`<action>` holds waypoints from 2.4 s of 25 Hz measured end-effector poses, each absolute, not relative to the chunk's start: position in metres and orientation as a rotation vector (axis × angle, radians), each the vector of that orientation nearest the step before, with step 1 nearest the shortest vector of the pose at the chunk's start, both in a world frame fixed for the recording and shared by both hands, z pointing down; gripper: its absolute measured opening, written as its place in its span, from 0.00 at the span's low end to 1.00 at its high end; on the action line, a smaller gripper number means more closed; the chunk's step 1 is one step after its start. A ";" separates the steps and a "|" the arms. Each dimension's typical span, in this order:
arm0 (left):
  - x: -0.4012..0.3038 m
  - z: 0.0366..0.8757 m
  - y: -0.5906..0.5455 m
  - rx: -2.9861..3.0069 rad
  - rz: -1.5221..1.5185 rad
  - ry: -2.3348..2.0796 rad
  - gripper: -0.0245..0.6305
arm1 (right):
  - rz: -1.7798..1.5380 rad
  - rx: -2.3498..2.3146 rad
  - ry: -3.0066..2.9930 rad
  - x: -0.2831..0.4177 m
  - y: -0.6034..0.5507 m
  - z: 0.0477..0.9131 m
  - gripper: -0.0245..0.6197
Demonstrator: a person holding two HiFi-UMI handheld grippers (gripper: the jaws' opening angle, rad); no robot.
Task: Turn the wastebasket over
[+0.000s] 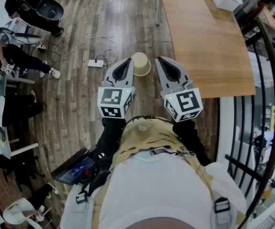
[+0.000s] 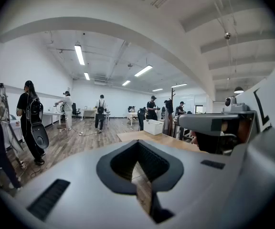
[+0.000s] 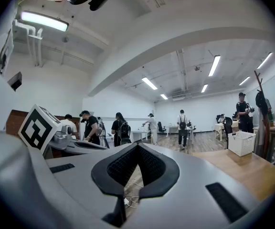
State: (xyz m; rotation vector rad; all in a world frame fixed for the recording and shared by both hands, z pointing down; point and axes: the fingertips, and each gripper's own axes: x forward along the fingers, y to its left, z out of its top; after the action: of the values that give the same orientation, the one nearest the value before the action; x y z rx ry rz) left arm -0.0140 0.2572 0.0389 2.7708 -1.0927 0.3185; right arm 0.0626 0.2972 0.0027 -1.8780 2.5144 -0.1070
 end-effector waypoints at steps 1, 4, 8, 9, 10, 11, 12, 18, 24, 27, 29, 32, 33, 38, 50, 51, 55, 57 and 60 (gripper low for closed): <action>-0.013 0.040 0.256 2.772 0.320 -1.092 0.03 | -0.109 -1.882 2.510 0.064 0.296 0.004 0.07; -0.011 0.043 0.254 2.772 0.323 -1.092 0.03 | -0.109 -1.882 2.507 0.065 0.294 0.007 0.07; -0.013 0.047 0.253 2.757 0.333 -1.108 0.03 | -0.122 -1.866 2.520 0.063 0.292 0.010 0.07; -0.015 0.048 0.252 2.751 0.337 -1.117 0.03 | -0.128 -1.862 2.525 0.062 0.292 0.011 0.07; -0.017 0.049 0.251 2.744 0.340 -1.128 0.03 | -0.135 -1.857 2.530 0.061 0.291 0.013 0.07; -0.020 0.051 0.250 2.735 0.343 -1.140 0.03 | -0.141 -1.853 2.533 0.061 0.291 0.015 0.07; -0.023 0.052 0.249 2.725 0.346 -1.153 0.03 | -0.149 -1.851 2.535 0.061 0.290 0.017 0.07; -0.044 0.065 0.243 2.645 0.378 -1.231 0.03 | -0.211 -1.813 2.566 0.059 0.282 0.028 0.07; -0.056 0.083 0.243 2.566 0.437 -1.260 0.03 | -0.287 -1.799 2.575 0.061 0.277 0.042 0.07; -0.056 0.085 0.240 2.553 0.442 -1.252 0.03 | -0.294 -1.799 2.585 0.059 0.273 0.042 0.07; -0.058 0.092 0.229 2.536 0.451 -1.246 0.03 | -0.303 -1.797 2.594 0.056 0.259 0.046 0.07; -0.045 0.113 0.188 2.527 0.457 -1.211 0.03 | -0.301 -1.816 2.607 0.061 0.221 0.060 0.07; -0.037 0.118 0.172 2.536 0.453 -1.192 0.03 | -0.293 -1.834 2.603 0.067 0.207 0.063 0.07; -0.025 0.115 0.098 2.587 0.440 -1.141 0.03 | -0.298 -1.872 2.590 0.067 0.138 0.066 0.07; -0.061 0.135 -0.045 2.528 0.443 -1.018 0.03 | -0.376 -1.887 2.664 -0.001 -0.016 0.074 0.07; -0.061 0.138 -0.047 2.518 0.446 -1.007 0.03 | -0.395 -1.895 2.668 -0.001 -0.018 0.077 0.07; -0.062 0.156 -0.061 2.487 0.472 -0.984 0.03 | -0.464 -1.904 2.683 -0.004 -0.027 0.094 0.07; -0.066 0.170 -0.074 2.456 0.487 -0.983 0.03 | -0.510 -1.905 2.694 -0.006 -0.038 0.107 0.07; -0.068 0.190 -0.089 2.408 0.513 -0.950 0.03 | -0.587 -1.923 2.706 -0.008 -0.054 0.122 0.07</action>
State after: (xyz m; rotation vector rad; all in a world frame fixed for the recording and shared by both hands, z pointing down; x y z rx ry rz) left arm -0.0684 -0.0885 0.1901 2.4083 -0.9503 0.5127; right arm -0.0083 -0.0545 0.1221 -1.9231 2.7059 -0.5871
